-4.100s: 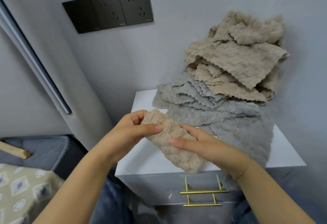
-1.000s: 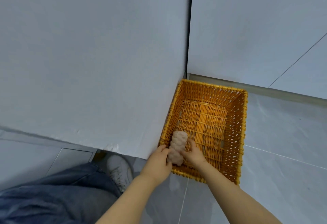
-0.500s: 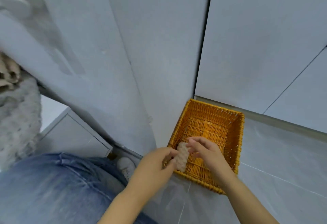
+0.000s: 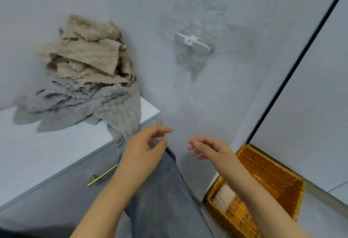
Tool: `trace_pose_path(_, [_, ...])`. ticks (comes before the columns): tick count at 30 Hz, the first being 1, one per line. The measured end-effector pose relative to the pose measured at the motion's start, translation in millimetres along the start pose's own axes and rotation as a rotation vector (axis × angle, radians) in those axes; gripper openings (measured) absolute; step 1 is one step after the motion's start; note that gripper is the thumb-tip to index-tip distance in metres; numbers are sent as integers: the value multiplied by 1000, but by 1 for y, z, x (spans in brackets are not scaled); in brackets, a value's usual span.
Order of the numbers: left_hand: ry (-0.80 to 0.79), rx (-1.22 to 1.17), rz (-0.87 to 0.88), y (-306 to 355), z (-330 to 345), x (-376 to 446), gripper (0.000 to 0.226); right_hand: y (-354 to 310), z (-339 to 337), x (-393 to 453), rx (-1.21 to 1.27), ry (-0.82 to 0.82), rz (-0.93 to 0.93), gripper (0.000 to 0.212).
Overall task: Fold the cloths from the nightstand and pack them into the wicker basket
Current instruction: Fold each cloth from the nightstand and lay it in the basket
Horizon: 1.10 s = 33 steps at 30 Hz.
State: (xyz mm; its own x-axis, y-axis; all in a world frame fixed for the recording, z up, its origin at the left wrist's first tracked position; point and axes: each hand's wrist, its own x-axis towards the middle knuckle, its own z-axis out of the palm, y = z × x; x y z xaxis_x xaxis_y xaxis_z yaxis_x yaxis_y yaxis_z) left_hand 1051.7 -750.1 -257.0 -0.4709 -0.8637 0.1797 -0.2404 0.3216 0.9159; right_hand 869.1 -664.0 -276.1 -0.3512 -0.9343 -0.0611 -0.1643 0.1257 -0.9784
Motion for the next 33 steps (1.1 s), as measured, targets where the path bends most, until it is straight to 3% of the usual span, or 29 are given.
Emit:
trace_pose_path(10, [246,16,-32,-27,-104,31,30,-74,102,99,-90,-192,-243,15])
trace_pose_path(20, [405,137,22,-32,-168,116,22,-132,165,208,26,-105,-400,16])
trace_pose_path(26, [463,349,111,-10,-199,197,32,-138,163,248,185,-158,-349,29])
trace_pose_path(33, [379,794,187,-6,-203,292,57,-129,162,267,396,-163,-242,30])
